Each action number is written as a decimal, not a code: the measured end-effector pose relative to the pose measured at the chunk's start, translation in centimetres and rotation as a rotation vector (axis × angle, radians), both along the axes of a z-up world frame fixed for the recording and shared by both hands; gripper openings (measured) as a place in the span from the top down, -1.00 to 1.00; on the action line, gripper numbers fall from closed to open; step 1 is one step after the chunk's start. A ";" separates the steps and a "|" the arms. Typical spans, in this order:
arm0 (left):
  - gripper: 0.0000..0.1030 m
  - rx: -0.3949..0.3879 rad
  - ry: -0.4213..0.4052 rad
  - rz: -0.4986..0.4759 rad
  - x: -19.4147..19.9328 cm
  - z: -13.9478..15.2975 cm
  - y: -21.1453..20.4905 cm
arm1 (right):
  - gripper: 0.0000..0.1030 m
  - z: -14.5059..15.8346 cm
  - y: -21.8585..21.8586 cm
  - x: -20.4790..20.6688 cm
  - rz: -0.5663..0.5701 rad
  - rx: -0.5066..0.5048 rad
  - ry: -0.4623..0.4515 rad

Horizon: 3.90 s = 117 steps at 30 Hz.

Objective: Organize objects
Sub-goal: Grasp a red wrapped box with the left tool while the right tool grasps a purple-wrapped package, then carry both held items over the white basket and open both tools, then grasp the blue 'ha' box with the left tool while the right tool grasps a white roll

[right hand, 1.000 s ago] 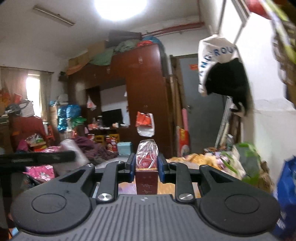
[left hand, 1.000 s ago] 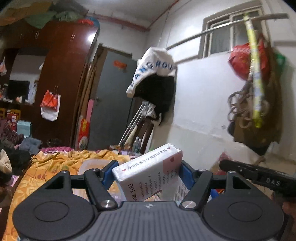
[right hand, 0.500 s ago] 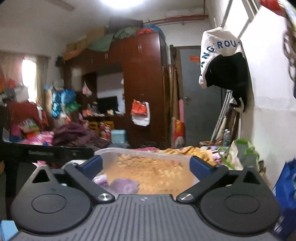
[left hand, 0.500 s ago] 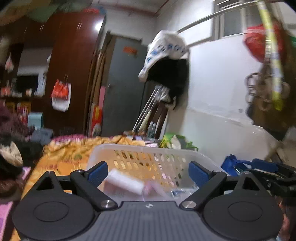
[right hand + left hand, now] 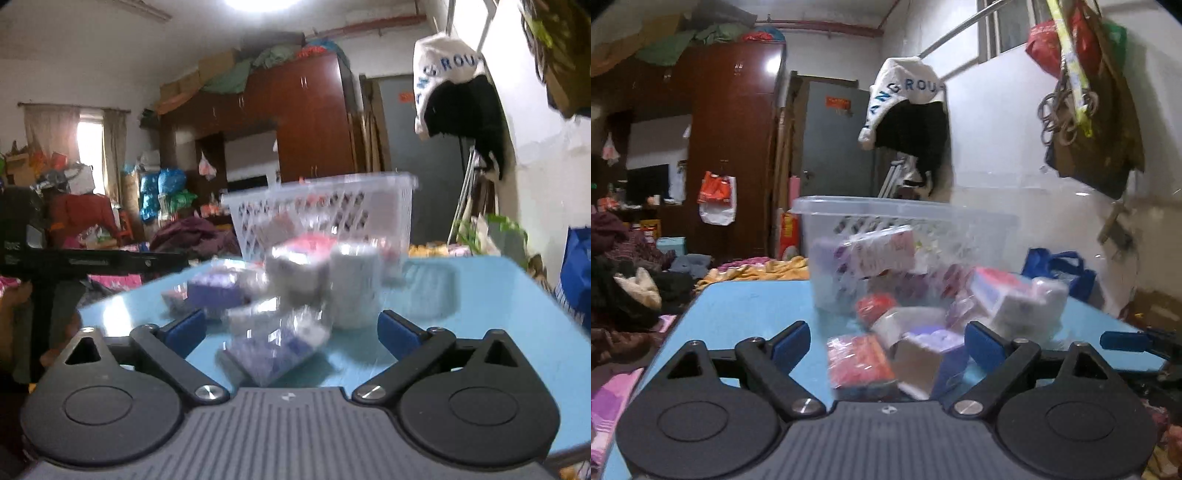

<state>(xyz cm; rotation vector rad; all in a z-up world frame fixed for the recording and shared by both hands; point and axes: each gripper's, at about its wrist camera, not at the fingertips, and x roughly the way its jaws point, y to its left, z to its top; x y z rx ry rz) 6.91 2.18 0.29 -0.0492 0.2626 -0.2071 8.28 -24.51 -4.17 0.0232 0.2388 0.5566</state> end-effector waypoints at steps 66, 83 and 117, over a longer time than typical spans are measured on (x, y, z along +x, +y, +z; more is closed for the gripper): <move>0.02 0.064 -0.037 0.074 -1.8 0.4 0.3 | -0.16 1.4 -2.9 -0.9 -0.095 -0.011 -0.080; 0.02 -0.001 -0.164 0.030 0.5 6.0 -0.4 | -0.11 6.4 -1.6 2.1 -0.078 -0.014 -0.177; -0.82 0.025 0.001 -0.080 1.5 1.1 -1.4 | -0.91 4.1 -0.3 5.8 -0.051 -0.070 -0.030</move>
